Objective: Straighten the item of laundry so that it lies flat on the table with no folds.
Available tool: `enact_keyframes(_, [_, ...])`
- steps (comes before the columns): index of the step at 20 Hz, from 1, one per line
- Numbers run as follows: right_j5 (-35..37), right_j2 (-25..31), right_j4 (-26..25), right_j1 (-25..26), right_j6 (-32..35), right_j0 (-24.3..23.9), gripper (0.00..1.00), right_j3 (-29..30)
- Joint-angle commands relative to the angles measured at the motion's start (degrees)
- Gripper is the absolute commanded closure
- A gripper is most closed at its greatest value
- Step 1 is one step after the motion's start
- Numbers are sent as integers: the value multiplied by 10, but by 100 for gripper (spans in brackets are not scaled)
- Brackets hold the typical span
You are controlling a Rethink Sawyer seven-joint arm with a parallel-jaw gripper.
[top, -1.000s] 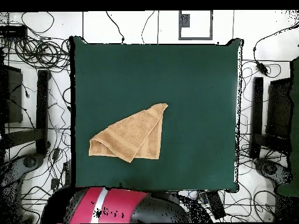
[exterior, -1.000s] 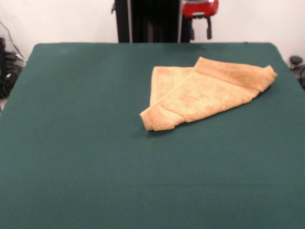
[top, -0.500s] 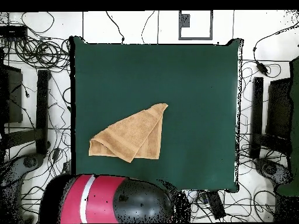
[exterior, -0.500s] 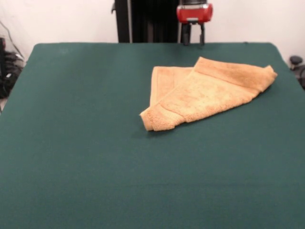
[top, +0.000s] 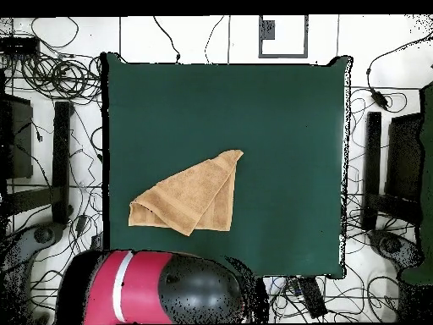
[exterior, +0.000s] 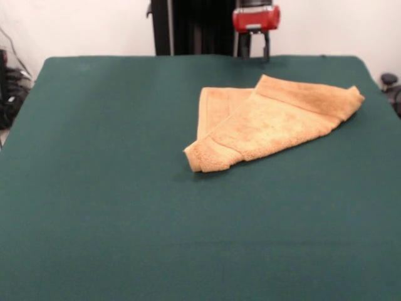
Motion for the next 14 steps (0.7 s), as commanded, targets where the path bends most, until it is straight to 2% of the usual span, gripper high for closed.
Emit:
enact_keyframes(1, [112,36,108,-26,39,-17,0,-130])
enact_keyframes(3, [160,41,100,-48,28,-21,0,-140])
enact_keyframes(4, [213,47,96,-67,17,-23,0,-143])
enact_keyframes(6, [241,42,103,-79,8,-12,0,-142])
enact_keyframes(9, [301,41,83,-110,-2,-14,0,-152])
enact_keyframes(14, [505,57,48,-239,-25,-35,0,-133])
